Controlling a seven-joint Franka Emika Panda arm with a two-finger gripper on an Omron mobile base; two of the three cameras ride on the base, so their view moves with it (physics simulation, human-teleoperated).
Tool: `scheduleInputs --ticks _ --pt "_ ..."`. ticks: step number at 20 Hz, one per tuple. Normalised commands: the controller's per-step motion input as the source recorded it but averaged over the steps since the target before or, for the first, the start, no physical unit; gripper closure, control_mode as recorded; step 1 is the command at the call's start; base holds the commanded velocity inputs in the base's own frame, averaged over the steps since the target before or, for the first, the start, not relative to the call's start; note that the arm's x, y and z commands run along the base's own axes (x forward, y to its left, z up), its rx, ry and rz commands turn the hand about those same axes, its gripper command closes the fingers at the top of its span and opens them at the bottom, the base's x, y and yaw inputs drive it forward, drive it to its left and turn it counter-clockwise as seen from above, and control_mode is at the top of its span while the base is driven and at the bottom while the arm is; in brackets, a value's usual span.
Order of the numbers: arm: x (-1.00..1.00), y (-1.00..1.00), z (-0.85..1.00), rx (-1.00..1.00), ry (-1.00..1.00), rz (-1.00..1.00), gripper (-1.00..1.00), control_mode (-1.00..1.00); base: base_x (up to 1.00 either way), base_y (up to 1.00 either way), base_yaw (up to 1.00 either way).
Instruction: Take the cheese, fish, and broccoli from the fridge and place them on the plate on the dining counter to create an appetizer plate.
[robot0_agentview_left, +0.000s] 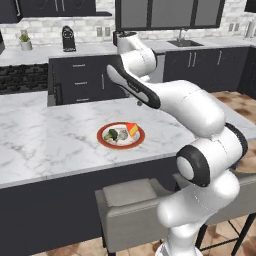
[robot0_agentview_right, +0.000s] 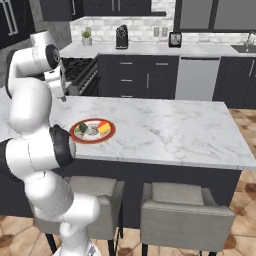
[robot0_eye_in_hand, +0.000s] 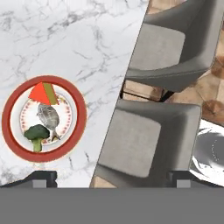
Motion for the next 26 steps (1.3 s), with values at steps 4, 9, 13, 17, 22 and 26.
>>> scheduleInputs --ticks 4,9,13,17,22,26 --pt "-1.00 -0.78 0.17 0.00 0.00 0.38 -1.00 -1.00 0.00 0.00 0.00" --pt "-1.00 -0.60 0.00 0.00 0.00 0.39 -1.00 -1.00 0.00 0.00 0.00" --pt "-0.87 -0.31 -0.01 0.00 0.09 0.31 -1.00 -1.00 0.00 0.00 0.00" --pt "-0.25 -0.07 -0.06 0.00 0.23 0.25 -1.00 -1.00 0.00 0.00 0.00" --pt "-0.30 0.00 -0.11 0.00 0.24 0.24 -1.00 -1.00 0.00 0.00 0.00" --pt "-0.05 0.03 -0.08 0.00 0.28 0.13 -1.00 -1.00 0.00 0.00 0.00"
